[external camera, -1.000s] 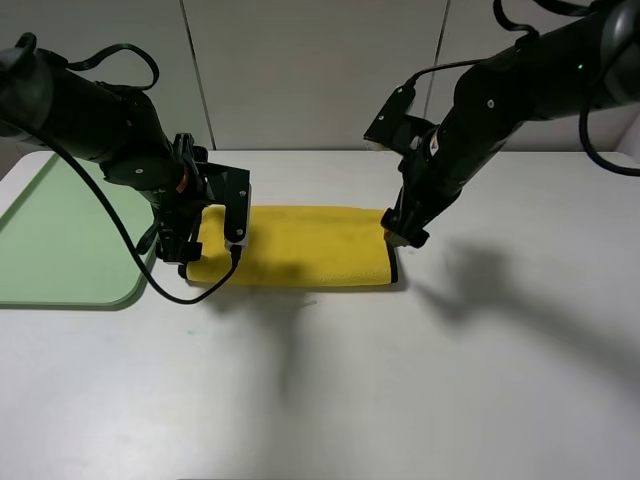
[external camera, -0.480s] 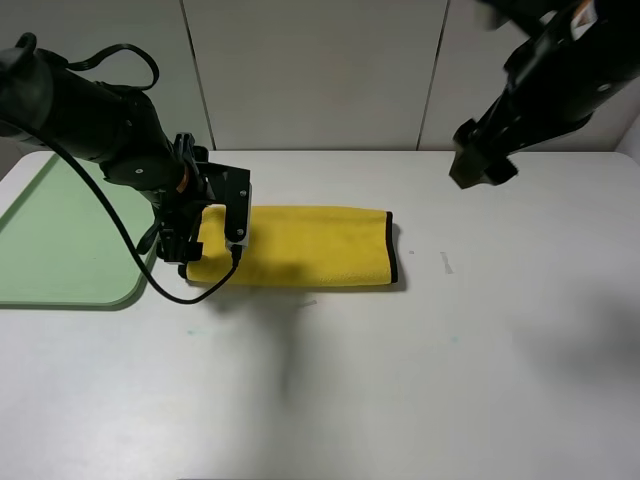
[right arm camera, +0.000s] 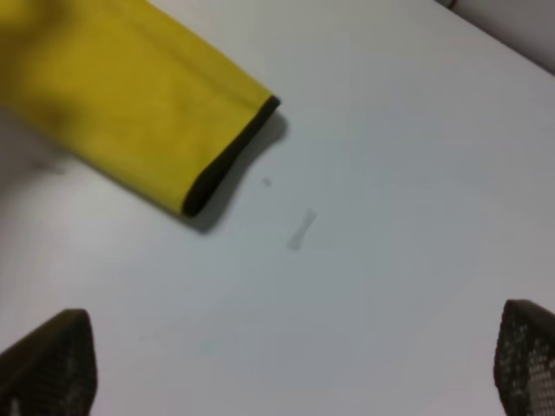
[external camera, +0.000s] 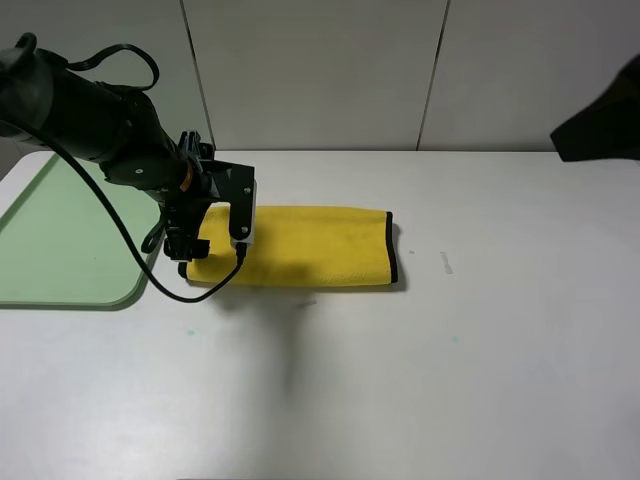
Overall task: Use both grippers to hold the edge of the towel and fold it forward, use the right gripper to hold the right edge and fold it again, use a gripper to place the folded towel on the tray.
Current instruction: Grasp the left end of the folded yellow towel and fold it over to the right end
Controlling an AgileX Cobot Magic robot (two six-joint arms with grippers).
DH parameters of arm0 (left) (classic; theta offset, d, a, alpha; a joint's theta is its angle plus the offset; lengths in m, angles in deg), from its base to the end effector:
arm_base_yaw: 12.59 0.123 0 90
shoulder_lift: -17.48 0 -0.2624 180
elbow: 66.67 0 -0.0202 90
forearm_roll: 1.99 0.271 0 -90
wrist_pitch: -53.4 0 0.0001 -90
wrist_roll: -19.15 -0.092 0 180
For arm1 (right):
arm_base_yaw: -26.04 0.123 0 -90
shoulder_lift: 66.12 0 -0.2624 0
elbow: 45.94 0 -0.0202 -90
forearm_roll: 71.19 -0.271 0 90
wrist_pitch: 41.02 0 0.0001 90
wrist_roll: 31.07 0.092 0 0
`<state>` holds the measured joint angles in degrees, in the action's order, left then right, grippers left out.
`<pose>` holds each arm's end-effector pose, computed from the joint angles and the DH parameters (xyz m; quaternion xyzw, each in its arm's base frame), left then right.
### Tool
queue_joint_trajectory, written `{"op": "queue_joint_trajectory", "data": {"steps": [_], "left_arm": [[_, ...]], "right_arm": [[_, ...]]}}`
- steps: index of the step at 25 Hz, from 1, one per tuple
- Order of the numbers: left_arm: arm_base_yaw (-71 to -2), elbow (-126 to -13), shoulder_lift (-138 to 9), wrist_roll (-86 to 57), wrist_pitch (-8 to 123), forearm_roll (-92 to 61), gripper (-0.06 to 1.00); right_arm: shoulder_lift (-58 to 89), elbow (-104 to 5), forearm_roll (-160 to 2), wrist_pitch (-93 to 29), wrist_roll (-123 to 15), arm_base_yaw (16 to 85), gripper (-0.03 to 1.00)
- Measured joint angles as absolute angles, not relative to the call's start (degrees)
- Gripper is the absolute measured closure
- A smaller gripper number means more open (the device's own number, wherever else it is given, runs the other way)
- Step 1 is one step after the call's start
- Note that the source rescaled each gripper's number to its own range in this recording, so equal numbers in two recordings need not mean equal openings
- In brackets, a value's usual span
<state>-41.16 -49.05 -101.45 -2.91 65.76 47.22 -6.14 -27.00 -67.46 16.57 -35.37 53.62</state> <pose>0.3412 -0.1687 0.0957 0.7072 0.6345 0.1807 0.2543 0.1743 0.0853 0.3555 -0.2607 0.8910 0.0434 0.3691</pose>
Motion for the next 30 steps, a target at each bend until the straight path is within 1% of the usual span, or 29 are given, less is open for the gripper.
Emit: {"op": "queue_joint_trajectory", "data": {"steps": [10, 13, 21, 30], "left_arm": [[-41.16, -49.05, -101.45, -2.91, 65.70, 47.22, -0.06], [-41.16, -49.05, -101.45, -2.91, 65.70, 47.22, -0.06], [-41.16, -49.05, -101.45, -2.91, 65.65, 47.22, -0.06], [-41.16, -49.05, -101.45, -2.91, 65.26, 47.22, -0.06]], "right_arm": [[-34.91, -4.82, -68.37, 13.92, -28.97, 53.62, -0.03], [-43.31, -0.22, -68.43, 13.98, -27.76, 53.62, -0.03], [-56.87, 1.83, -69.55, 17.95, -26.06, 53.62, -0.03], [-57.90, 2.29, -69.80, 17.89, -25.83, 53.62, -0.03]]}}
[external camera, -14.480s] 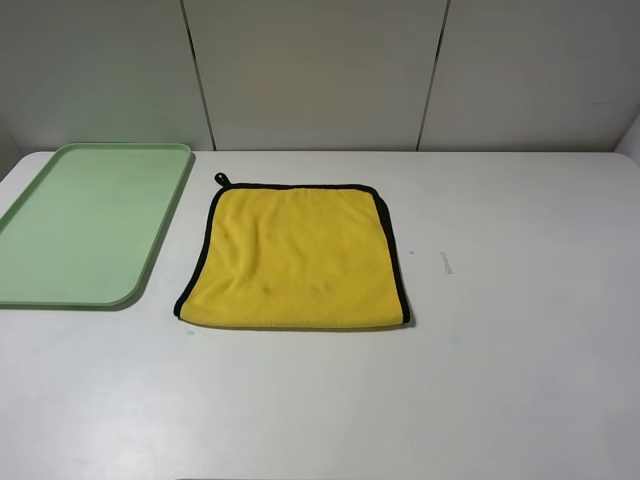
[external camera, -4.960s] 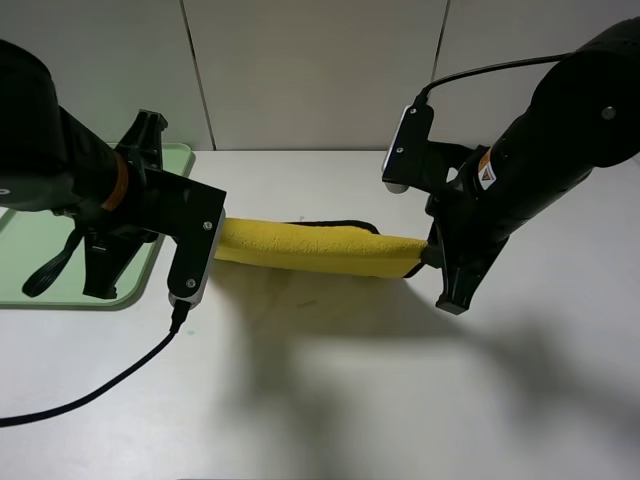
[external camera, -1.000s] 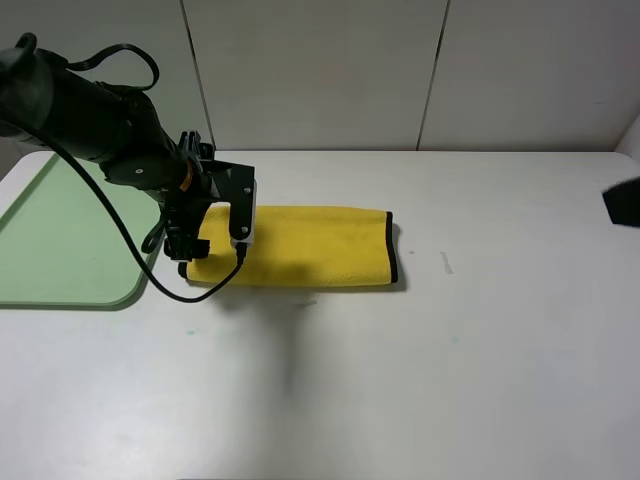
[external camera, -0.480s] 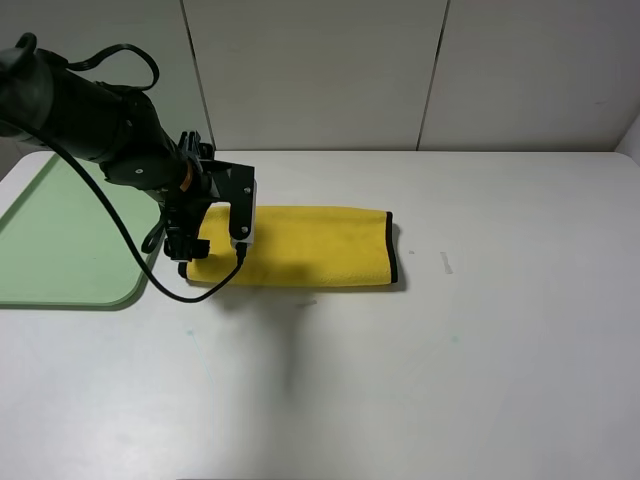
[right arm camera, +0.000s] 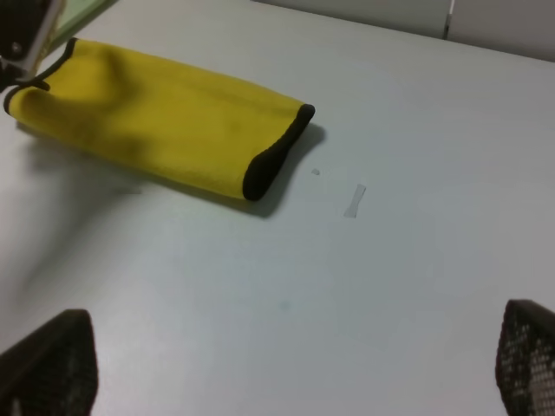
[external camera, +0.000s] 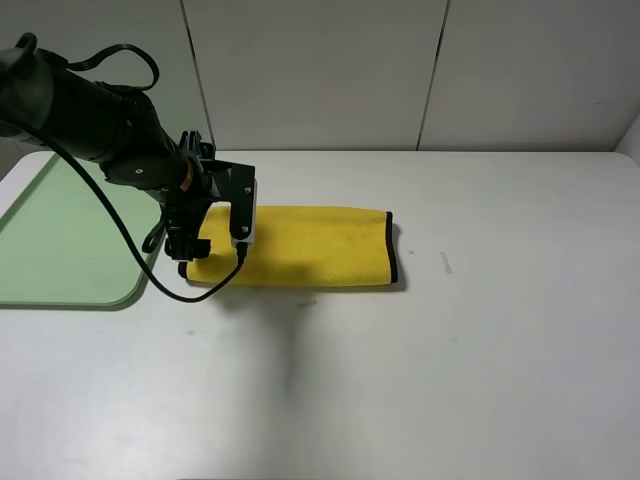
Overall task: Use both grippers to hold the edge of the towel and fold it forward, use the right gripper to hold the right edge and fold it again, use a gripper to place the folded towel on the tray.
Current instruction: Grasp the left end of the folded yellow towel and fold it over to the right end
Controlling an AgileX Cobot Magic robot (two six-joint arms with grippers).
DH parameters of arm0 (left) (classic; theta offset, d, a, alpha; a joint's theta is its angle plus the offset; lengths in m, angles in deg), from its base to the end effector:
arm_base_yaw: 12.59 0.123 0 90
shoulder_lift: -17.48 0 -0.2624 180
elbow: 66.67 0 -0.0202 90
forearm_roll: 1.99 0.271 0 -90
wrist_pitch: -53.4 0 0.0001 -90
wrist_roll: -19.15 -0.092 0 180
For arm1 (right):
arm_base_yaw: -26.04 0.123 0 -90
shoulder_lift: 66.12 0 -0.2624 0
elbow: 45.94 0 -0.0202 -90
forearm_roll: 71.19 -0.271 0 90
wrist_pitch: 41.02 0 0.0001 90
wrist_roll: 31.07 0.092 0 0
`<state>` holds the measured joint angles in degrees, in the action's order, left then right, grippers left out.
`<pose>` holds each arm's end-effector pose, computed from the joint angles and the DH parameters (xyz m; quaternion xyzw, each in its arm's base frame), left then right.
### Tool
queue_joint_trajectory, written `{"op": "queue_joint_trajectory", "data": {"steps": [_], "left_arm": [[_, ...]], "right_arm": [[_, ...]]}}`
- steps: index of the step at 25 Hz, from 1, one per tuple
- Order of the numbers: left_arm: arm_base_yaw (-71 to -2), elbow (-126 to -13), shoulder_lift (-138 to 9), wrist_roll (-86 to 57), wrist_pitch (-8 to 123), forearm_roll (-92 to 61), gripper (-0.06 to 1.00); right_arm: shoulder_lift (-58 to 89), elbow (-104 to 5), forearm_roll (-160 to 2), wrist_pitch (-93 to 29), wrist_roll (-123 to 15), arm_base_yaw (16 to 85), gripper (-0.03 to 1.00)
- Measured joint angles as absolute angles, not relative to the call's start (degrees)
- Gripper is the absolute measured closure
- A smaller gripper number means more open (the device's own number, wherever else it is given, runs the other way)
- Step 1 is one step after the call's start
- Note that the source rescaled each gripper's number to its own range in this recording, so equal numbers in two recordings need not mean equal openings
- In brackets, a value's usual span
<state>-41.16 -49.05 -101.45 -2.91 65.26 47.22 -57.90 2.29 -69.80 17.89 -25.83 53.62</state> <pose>0.3414 -0.1695 0.0959 0.7075 0.6332 0.1789 0.2581 0.0346 0.0159 0.2876 -0.1634 0.8291 0.1394 0.5163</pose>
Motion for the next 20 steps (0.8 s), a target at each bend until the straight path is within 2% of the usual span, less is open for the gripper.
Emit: {"op": "queue_joint_trajectory", "data": {"steps": [3, 12, 20], "left_arm": [[-41.16, -49.05, -101.45, -2.91, 64.47, 47.22, -0.06], [-41.16, -49.05, -101.60, -2.91, 64.07, 47.22, -0.06], [-41.16, -49.05, -101.60, -1.98, 62.91, 46.99, -0.06]], "right_arm": [[-57.90, 2.29, -69.85, 17.89, -25.83, 51.17, -0.03], [-57.94, 2.29, -69.85, 17.89, -25.83, 33.17, -0.03], [-57.94, 2.29, -69.85, 17.89, -25.83, 32.15, -0.03]]}}
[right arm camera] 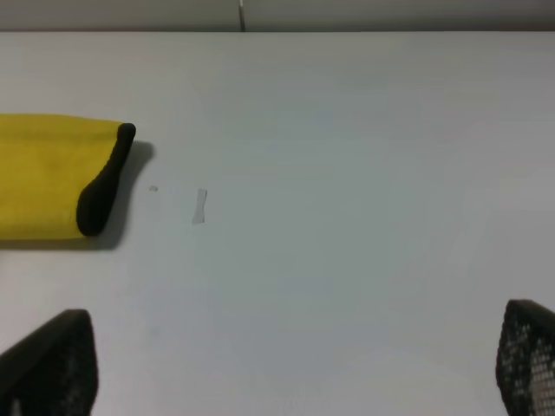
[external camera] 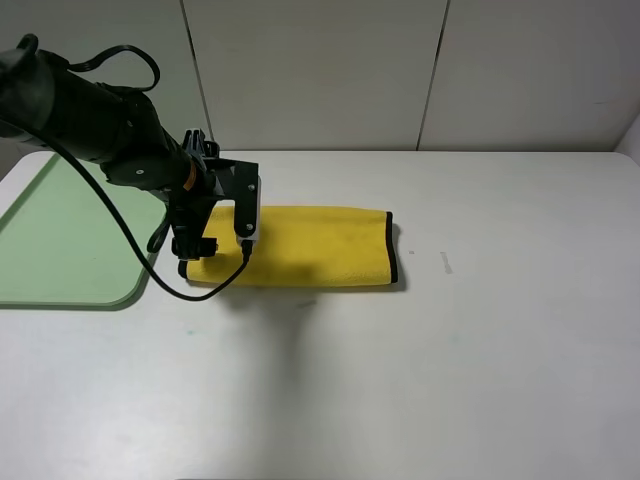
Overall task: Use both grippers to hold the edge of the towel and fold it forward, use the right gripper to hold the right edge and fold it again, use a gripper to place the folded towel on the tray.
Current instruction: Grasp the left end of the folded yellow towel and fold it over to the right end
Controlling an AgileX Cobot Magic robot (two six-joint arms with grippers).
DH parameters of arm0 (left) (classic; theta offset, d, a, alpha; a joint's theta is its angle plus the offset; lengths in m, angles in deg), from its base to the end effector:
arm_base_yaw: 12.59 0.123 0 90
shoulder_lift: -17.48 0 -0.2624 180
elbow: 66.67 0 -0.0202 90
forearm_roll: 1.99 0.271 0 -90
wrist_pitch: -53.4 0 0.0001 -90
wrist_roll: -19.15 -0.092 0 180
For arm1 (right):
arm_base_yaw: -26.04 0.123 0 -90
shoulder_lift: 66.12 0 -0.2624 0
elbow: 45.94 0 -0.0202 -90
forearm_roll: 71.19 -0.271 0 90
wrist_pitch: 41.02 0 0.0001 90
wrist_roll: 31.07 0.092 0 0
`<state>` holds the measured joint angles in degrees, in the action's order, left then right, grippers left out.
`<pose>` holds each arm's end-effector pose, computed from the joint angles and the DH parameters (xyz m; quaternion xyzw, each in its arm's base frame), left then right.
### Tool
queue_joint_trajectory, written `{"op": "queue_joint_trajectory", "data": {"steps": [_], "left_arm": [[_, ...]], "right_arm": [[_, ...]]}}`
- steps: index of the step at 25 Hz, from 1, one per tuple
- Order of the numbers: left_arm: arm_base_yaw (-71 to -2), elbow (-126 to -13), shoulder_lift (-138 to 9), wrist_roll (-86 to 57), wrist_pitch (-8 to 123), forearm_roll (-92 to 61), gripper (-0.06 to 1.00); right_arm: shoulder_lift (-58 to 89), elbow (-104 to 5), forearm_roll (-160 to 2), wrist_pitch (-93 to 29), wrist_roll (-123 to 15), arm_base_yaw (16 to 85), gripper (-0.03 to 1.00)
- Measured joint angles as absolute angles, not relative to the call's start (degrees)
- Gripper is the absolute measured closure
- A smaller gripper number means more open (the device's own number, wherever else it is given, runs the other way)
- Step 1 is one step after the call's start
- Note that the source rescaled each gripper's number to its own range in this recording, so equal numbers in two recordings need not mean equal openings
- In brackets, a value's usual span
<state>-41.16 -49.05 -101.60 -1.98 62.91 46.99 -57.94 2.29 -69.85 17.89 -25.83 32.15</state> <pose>0.3419 -0.1730 0.0960 0.7028 0.6341 0.1668 0.2759 0.0379 0.0022 0.2877 -0.0062 0.8448 0.0413 0.5334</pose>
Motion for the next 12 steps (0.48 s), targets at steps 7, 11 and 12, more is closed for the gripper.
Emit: {"op": "queue_joint_trajectory", "data": {"steps": [7, 11, 12], "left_arm": [[-41.16, -49.05, -101.60, 15.40, 59.10, 46.88, -0.06], [-41.16, -49.05, -101.64, 31.93, 57.65, 46.88, -0.06], [-41.16, -49.05, -101.64, 36.21, 57.47, 46.88, -0.06]], "right_arm": [[-57.94, 2.29, -69.85, 17.89, -25.83, 32.15, -0.03], [-57.94, 2.29, -69.85, 17.89, -25.83, 32.15, -0.03], [-57.94, 2.29, -69.85, 17.89, -25.83, 32.15, -0.03]]}}
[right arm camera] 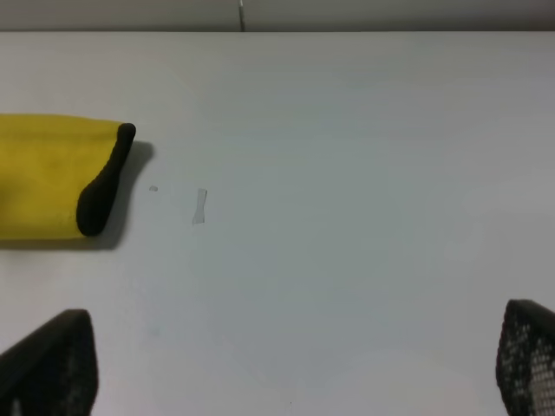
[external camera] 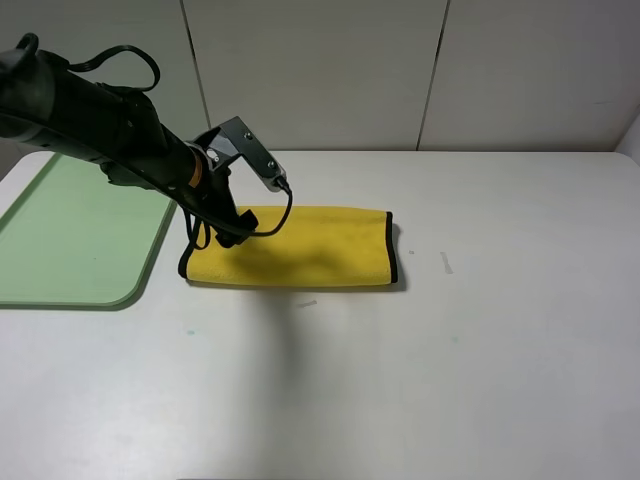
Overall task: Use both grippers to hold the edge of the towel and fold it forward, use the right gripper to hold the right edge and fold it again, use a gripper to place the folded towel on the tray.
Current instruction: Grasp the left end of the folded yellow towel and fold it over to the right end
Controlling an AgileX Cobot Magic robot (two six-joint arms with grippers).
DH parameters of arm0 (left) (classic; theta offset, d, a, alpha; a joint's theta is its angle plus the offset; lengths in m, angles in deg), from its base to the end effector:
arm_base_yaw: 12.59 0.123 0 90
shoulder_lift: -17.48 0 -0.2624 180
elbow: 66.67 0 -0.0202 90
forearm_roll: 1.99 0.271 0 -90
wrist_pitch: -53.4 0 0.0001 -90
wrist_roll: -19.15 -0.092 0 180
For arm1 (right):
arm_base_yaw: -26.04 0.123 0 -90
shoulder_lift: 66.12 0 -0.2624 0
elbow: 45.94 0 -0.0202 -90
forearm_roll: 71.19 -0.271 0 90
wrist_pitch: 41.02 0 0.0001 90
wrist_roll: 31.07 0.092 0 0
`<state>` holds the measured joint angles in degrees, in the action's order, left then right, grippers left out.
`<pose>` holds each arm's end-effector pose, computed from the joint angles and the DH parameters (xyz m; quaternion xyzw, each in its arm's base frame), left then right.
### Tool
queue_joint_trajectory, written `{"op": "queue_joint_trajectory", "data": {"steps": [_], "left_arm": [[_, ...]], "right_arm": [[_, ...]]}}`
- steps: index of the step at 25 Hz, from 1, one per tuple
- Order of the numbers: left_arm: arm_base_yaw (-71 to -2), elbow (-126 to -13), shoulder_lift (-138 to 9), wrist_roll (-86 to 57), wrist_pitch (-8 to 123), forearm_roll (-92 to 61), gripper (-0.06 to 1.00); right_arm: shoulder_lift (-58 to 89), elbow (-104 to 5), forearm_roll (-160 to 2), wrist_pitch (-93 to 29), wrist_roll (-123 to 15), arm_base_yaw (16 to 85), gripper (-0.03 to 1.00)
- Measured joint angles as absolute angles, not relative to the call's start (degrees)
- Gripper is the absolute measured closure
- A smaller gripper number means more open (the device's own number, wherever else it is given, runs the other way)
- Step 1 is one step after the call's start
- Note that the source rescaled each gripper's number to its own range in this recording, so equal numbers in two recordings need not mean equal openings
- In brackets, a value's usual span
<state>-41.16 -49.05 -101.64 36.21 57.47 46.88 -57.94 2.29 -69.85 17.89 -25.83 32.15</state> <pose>0.3430 -0.1811 0.0989 0.4630 0.8154 0.0347 0.3458 0.0379 0.0022 0.2877 -0.0062 0.8448 0.0413 0.5334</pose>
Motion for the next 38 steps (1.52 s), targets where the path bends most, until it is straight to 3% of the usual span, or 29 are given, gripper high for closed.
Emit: {"op": "queue_joint_trajectory", "data": {"steps": [8, 12, 26, 38], "left_arm": [[-41.16, -49.05, -101.78, 65.55, 57.41, 46.88, -0.06], [-41.16, -49.05, -103.14, 73.00, 57.46, 46.88, -0.06], [-41.16, -48.73, -105.91, 75.04, 63.54, 44.34, -0.04], [-41.12, -48.50, -109.67, 75.67, 58.92, 43.80, 0.00]], "right_arm": [[-57.94, 2.29, -69.85, 17.89, -25.83, 32.15, -0.03], [-57.94, 2.29, -69.85, 17.89, -25.83, 32.15, -0.03], [-57.94, 2.29, -69.85, 17.89, -25.83, 32.15, -0.03], [-57.94, 2.29, -69.85, 17.89, -25.83, 32.15, -0.03]]}}
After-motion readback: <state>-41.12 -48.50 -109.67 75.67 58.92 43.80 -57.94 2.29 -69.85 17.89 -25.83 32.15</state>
